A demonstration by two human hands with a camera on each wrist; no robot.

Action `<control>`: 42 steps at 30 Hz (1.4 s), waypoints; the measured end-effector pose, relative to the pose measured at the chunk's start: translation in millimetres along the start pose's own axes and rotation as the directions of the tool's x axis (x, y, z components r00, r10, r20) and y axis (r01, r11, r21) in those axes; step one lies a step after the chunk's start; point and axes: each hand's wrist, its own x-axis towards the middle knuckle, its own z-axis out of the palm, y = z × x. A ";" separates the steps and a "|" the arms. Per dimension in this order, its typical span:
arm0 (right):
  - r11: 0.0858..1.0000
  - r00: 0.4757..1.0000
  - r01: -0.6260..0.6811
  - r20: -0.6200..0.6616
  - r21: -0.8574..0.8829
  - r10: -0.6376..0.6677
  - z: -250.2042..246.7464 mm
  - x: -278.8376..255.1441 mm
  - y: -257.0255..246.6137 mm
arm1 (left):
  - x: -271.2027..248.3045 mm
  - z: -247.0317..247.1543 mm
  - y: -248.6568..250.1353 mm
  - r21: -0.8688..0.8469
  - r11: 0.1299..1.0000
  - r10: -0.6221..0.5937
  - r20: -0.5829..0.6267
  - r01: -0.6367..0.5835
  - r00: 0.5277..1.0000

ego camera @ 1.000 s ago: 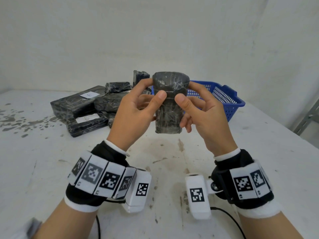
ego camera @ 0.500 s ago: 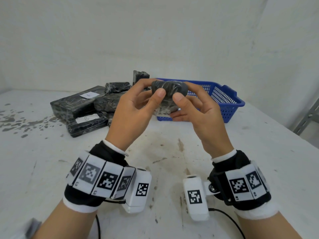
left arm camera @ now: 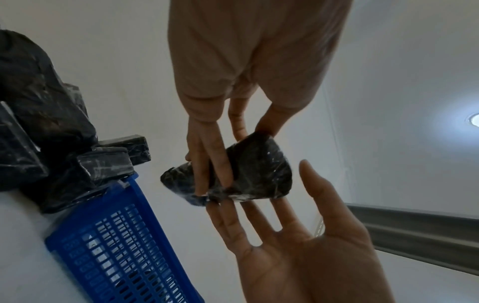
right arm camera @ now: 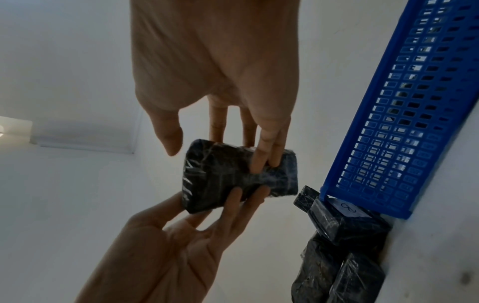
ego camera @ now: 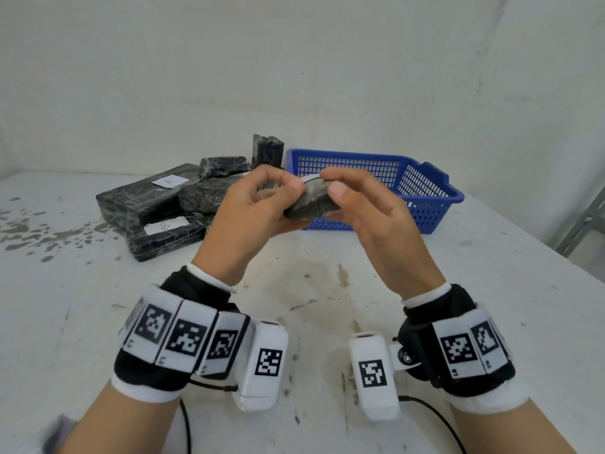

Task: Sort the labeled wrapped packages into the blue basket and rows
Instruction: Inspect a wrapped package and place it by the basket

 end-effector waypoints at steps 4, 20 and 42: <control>0.997 0.999 -0.039 -0.001 0.068 0.039 -3.0 1.6 0.2 | 2.4 0.7 -4.6 -0.006 0.999 -0.035 -0.046 0.035 0.998; 0.993 0.995 -0.098 -0.006 0.060 0.099 0.5 2.0 0.2 | 1.5 -0.3 -2.7 0.055 0.996 0.069 -0.036 -0.066 0.997; 1.000 0.999 -0.016 -0.051 0.002 0.016 0.0 0.7 -5.1 | -0.7 1.2 -2.0 0.171 0.971 0.181 -0.064 -0.168 0.981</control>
